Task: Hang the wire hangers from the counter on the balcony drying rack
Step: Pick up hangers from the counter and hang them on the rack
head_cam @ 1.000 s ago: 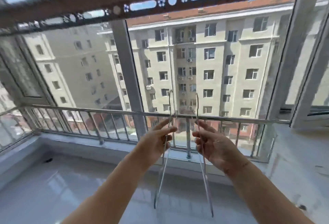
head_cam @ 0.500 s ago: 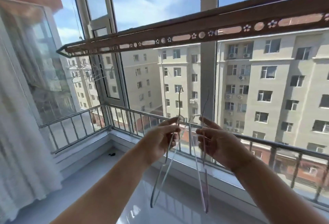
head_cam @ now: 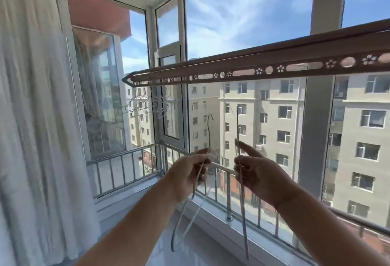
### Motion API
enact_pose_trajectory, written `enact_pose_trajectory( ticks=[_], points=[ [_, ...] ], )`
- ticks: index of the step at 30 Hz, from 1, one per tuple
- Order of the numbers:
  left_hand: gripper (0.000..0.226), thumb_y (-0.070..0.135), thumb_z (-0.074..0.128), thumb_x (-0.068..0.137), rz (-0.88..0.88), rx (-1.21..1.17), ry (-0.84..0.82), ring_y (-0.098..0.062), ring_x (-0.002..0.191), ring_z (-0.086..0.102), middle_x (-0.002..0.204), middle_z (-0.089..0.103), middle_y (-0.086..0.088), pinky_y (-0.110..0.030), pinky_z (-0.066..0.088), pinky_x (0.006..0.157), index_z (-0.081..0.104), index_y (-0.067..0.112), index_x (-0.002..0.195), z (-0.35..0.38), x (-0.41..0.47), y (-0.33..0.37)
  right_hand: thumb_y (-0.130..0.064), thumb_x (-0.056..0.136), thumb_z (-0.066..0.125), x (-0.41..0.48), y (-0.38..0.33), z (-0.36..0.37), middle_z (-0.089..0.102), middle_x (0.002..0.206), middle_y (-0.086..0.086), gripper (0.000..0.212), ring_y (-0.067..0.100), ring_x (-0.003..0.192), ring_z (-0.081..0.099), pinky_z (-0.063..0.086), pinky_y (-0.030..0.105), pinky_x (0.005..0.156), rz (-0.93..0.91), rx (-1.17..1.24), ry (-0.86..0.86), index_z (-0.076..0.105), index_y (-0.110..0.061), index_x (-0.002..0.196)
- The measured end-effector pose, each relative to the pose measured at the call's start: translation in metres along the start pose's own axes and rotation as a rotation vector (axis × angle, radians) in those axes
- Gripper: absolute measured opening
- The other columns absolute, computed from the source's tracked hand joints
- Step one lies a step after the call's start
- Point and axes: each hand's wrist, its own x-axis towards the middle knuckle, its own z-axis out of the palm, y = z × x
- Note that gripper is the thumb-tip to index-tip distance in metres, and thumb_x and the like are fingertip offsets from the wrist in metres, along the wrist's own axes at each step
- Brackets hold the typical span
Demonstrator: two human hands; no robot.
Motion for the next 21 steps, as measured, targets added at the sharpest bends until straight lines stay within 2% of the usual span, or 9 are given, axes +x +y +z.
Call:
enact_pose_trajectory(
  ticks=[6,14,18,21],
  points=[
    [0.025,0.004,0.05,0.09,0.041,-0.001,0.069,-0.011,0.059,0.045,0.067,0.058,-0.004,-0.021,0.037,0.054,0.063,0.004,0.111,-0.057,0.093,0.032,0.004,0.087,0.048,0.123,0.011,0.01,0.056,0.071,0.004,0.046,0.014,0.06,0.05,0.046,0.022,0.05,-0.014,0.033,-0.037,0.06,-0.022,0.123],
    [0.029,0.003,0.051,0.09,0.109,-0.091,0.113,-0.012,0.061,0.047,0.067,0.061,-0.005,-0.023,0.037,0.058,0.062,0.003,0.116,-0.115,0.204,0.081,0.005,0.089,0.045,0.262,0.005,0.033,0.049,0.072,0.004,0.049,0.013,0.058,0.048,0.044,0.02,0.048,-0.03,-0.029,-0.091,0.051,-0.021,0.131],
    [0.027,0.004,0.048,0.091,0.164,-0.103,0.089,-0.011,0.059,0.046,0.069,0.059,-0.004,-0.02,0.038,0.053,0.06,0.004,0.116,-0.135,0.255,0.104,0.001,0.091,0.044,0.324,0.003,0.044,0.048,0.07,0.004,0.047,0.013,0.058,0.045,0.039,0.021,0.048,-0.059,-0.08,-0.053,0.049,-0.021,0.133],
    [0.022,0.005,0.046,0.093,0.192,-0.101,0.071,-0.009,0.054,0.046,0.065,0.057,-0.002,-0.017,0.038,0.048,0.061,0.006,0.108,-0.149,0.298,0.121,0.0,0.091,0.045,0.369,0.001,0.051,0.047,0.067,0.003,0.048,0.012,0.054,0.045,0.037,0.021,0.048,-0.087,-0.117,-0.016,0.047,-0.02,0.134]
  ],
)
